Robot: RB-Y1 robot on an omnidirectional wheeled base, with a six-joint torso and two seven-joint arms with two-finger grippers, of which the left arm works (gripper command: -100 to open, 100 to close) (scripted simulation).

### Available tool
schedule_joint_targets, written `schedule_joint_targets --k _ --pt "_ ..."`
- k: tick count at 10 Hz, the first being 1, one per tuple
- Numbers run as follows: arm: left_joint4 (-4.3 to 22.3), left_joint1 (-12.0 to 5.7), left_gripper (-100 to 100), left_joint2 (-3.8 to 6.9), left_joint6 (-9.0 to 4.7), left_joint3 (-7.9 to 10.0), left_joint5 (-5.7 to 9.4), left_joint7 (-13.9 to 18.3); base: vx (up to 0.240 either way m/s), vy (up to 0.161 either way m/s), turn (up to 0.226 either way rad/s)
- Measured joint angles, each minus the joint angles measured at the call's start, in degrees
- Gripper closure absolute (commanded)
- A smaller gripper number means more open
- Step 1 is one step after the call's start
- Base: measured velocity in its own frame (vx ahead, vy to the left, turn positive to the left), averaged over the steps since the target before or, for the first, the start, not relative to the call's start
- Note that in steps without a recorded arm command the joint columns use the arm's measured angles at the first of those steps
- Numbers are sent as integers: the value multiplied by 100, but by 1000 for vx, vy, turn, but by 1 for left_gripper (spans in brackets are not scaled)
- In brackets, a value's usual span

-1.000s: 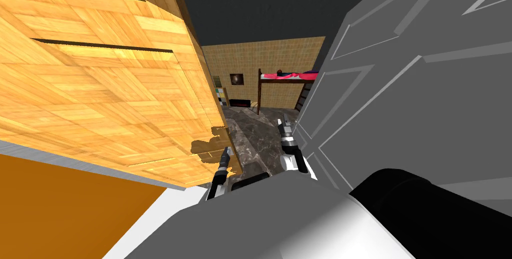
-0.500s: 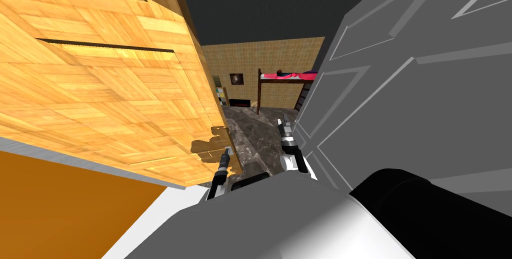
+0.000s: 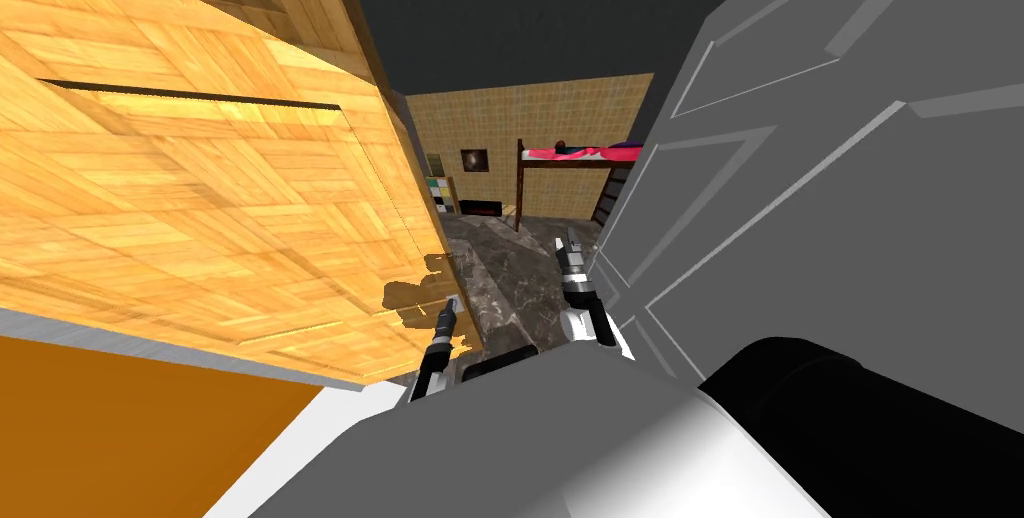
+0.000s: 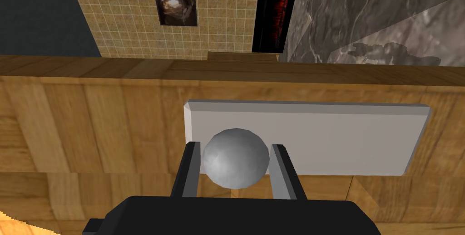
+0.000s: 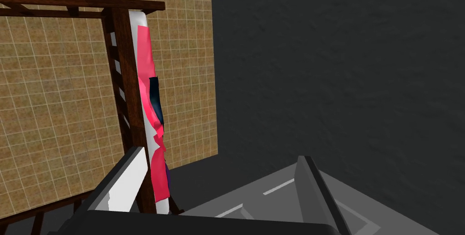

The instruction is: Push the door open

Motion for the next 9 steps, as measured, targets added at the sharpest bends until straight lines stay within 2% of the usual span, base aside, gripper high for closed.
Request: schedule_joint_targets --k 2,5,6,7,9 --pt "88 -85 100 1 -47 114 48 -48 223 -67 58" --pt "-13 -63 100 15 31 316 133 -132 188 -72 58" --pt "28 -113 100 9 32 381 159 -160 146 -45 61" --pt "176 -204 100 55 -23 447 194 -144 154 -53 69" --pt "257 -211 100 77 -64 616 265 -181 191 -64 113"
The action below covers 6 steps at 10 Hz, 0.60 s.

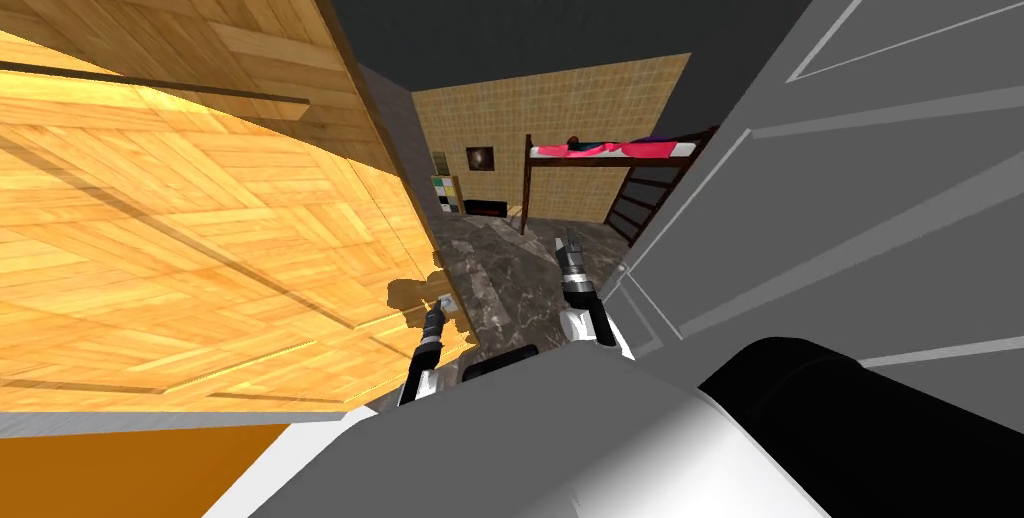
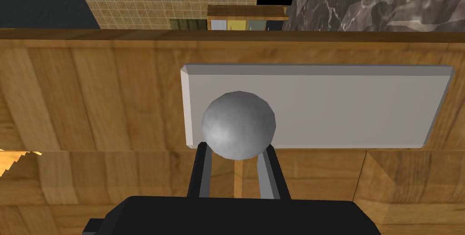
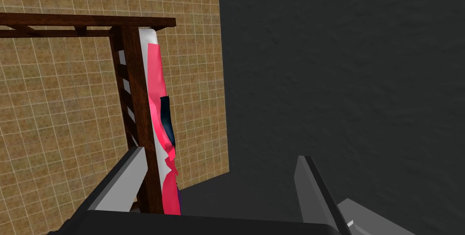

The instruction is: Push the door open

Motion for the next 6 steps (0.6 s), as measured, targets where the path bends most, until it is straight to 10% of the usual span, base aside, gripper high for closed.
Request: schedule_joint_targets --k 1,6 --pt "-14 7 -100 9 15 90 37 -27 -67 -79 76" --pt "-137 32 -100 -54 101 97 79 -23 -215 -84 45"
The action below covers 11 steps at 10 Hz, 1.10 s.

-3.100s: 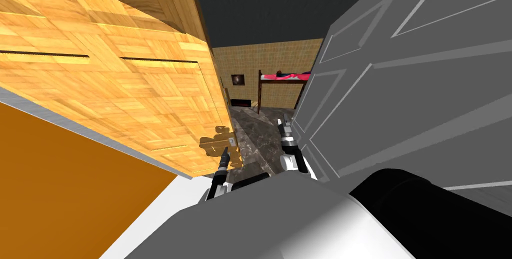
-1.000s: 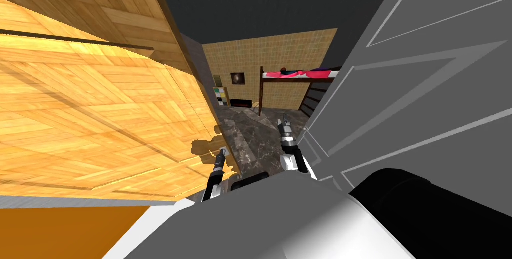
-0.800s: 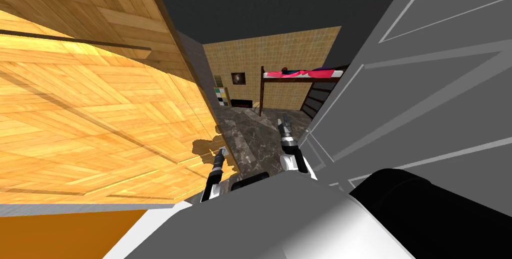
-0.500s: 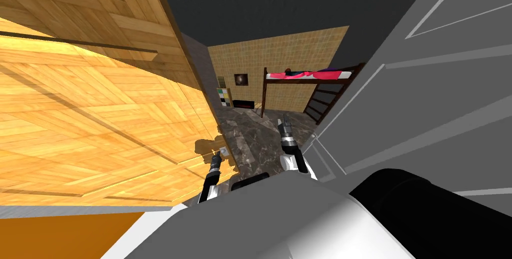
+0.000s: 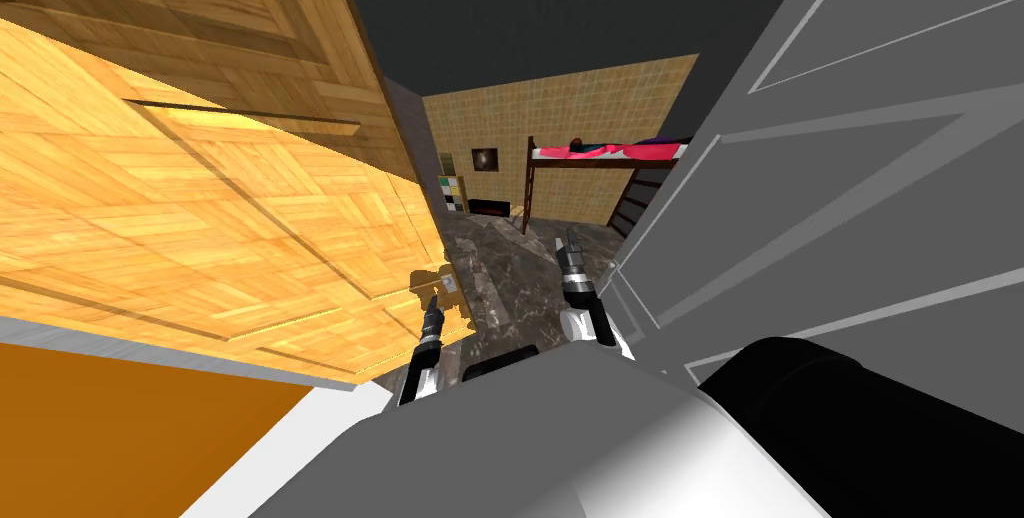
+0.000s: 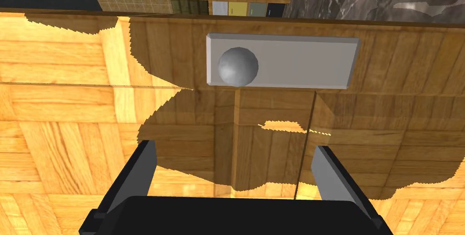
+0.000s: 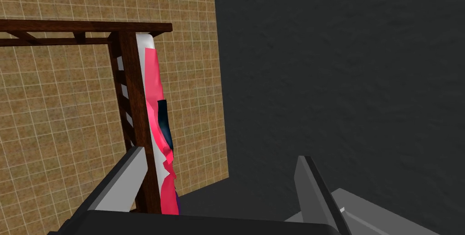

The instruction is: Push the door open

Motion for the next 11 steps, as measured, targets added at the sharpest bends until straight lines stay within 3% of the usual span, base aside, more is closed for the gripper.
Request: schedule_joint_targets --k 2,3,11 --pt "-55 13 -100 -43 37 2 16 2 -142 -71 22" --pt "-59 17 -100 -46 42 2 17 2 137 5 -34" --pt "58 26 -100 -64 -144 89 61 -40 223 21 -25"
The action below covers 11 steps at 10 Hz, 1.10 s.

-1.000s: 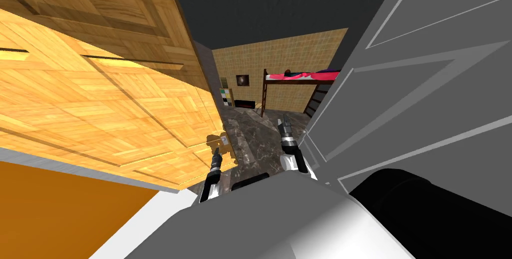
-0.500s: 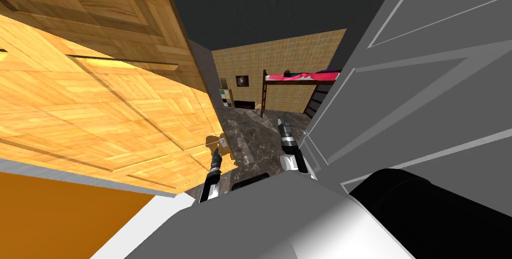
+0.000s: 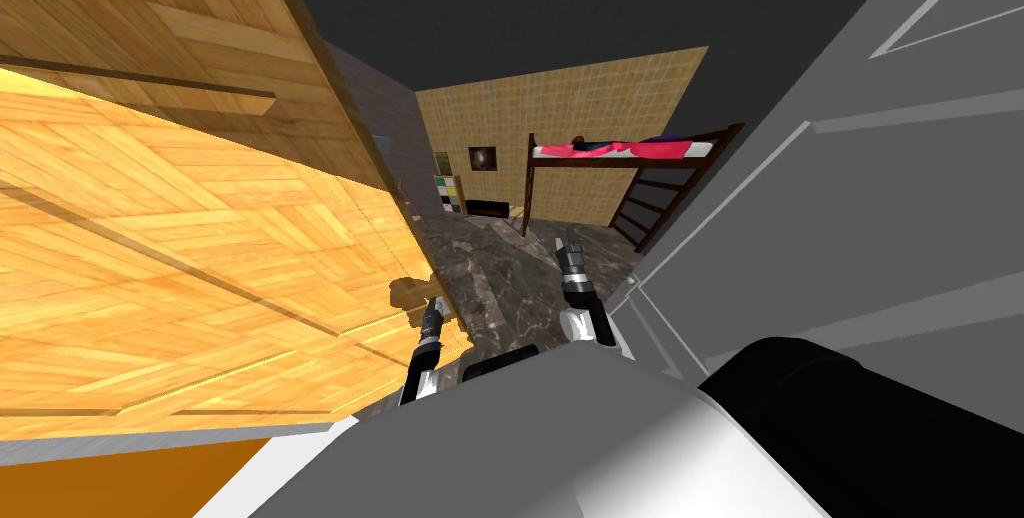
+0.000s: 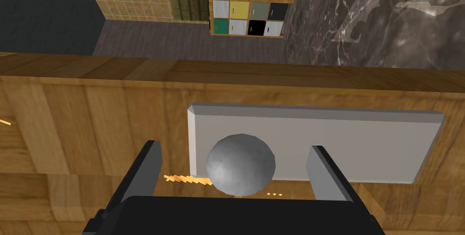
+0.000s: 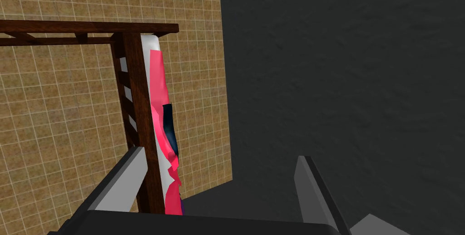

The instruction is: Push the door open

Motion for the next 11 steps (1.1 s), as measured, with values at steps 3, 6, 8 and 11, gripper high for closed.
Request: schedule_joint_targets --k 3,6,8,11 --pt "-10 -17 100 5 -4 5 2 0 -26 0 -8" --pt "9 5 100 -3 10 -5 -3 -4 -11 -3 2" --pt "-28 63 100 -18 59 25 14 -27 153 -52 63" --pt "39 -7 100 44 95 178 101 -44 176 -49 51"
